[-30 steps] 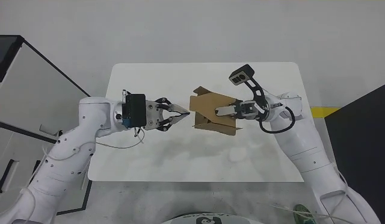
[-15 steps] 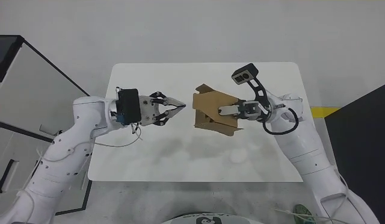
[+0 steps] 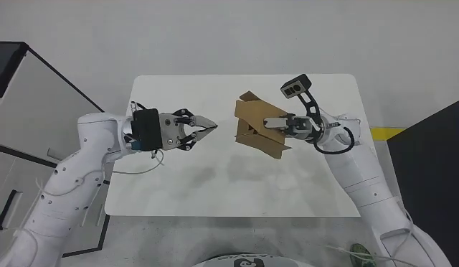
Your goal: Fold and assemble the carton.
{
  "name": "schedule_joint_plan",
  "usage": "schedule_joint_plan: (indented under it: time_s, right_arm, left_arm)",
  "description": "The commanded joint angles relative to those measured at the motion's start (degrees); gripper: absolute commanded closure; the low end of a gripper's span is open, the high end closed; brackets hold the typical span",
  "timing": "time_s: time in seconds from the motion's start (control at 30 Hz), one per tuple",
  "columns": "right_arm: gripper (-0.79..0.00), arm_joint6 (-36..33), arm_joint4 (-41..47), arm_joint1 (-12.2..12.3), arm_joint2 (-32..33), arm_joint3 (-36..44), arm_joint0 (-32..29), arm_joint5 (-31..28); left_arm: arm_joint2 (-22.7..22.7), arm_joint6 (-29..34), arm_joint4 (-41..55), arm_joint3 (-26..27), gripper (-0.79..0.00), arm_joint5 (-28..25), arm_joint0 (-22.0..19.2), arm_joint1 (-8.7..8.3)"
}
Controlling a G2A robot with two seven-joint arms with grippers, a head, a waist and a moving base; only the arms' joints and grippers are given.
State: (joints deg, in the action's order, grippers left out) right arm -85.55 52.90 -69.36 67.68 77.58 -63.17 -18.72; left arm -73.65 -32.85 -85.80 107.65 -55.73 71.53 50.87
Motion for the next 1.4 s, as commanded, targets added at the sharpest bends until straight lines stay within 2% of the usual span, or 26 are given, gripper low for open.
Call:
schedule_joint_plan:
  time_s: [0.0,0.17,0.47,0.83,1.37]
  right_arm:
    - [0.0,-0.04,0.02,0.01,0.01,0.03,-0.01,0.03]
    - [0.0,2.85,0.11,-0.04,-0.08,1.04,-0.89,1.36]
    - [0.0,6.11,-0.62,-0.36,-0.66,-0.88,-0.26,1.78]
    - [0.0,2.54,0.9,-0.95,-2.39,-0.71,0.54,0.57]
    - [0.0,-0.32,1.27,-1.05,-2.28,0.37,0.08,0.31]
  left_arm:
    - [0.0,-0.17,0.12,-0.01,0.0,-0.03,0.0,0.0]
    - [1.08,0.62,1.42,2.6,0.0,0.28,0.21,0.21]
    - [3.54,-0.67,1.44,4.16,0.0,0.34,-1.11,0.68]
    - [5.28,3.45,1.04,3.52,0.0,2.02,-1.55,1.08]
    - [5.95,4.1,1.84,3.63,0.0,1.07,-1.29,1.26]
